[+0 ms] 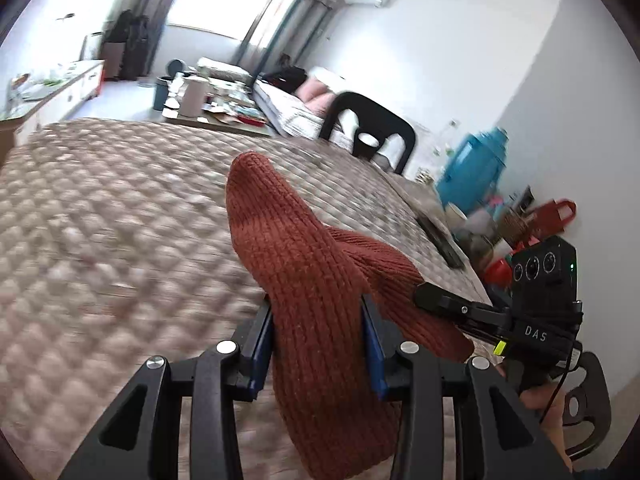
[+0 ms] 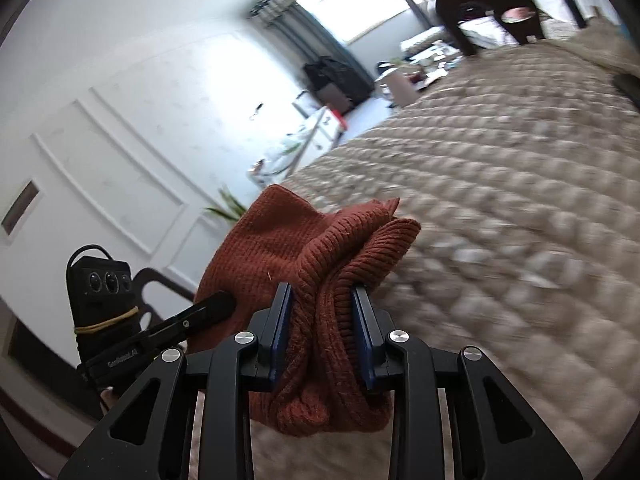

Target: Fold small clothes

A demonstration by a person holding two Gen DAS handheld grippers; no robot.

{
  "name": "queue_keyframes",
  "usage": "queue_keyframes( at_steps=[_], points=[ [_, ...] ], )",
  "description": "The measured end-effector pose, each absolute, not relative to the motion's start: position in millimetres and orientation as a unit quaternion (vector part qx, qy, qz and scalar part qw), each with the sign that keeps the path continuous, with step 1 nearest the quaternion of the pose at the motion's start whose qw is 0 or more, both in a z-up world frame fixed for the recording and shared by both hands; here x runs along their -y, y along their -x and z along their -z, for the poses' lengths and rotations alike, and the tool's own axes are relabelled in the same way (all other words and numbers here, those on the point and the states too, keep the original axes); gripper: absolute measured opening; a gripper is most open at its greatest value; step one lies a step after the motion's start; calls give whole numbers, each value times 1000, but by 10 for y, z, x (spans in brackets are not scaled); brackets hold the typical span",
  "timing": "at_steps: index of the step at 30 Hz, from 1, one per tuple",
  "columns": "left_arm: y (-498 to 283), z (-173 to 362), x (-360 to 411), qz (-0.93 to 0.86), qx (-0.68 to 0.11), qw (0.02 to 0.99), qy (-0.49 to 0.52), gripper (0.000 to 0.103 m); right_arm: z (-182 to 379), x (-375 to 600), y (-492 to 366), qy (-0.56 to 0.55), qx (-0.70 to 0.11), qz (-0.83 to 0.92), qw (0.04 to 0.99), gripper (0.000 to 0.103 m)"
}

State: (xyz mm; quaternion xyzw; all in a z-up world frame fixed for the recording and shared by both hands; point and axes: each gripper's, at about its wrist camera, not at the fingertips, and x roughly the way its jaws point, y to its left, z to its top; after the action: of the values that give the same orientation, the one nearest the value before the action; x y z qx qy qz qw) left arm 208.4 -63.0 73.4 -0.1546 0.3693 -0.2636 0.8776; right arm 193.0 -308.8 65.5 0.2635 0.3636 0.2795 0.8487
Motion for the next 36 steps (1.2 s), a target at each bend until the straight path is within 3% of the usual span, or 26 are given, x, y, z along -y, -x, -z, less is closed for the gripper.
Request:
queue_keyframes(
  at_steps=[9,12,15,23,29,36],
  points=[
    [-2163,-465,-177,200,-382,887,165,43,-446,2298,-2254,-262,-378,-318,829,30],
    [-2189,-148,-335,157,-423,879,154,47,-206,2254,-2315,-237,-416,-285,831,30],
    [-2067,-145,-460,165,-409,880,177,52,-139,2386,-2240,-219,-424,-254,841,30],
    [-1967,-510,-206,166,-341,919,107,52,-599,2161,-2078,-158,-366,-272,876,30],
    [-2104,-262,62,156,-355,918,75,52,-294,1779,-2277,-83,-416,-257,868,25],
    [-1931,-402,91,139,-354,923,68,53,-322,1991,-2148,-100,-409,-254,871,23]
  ],
)
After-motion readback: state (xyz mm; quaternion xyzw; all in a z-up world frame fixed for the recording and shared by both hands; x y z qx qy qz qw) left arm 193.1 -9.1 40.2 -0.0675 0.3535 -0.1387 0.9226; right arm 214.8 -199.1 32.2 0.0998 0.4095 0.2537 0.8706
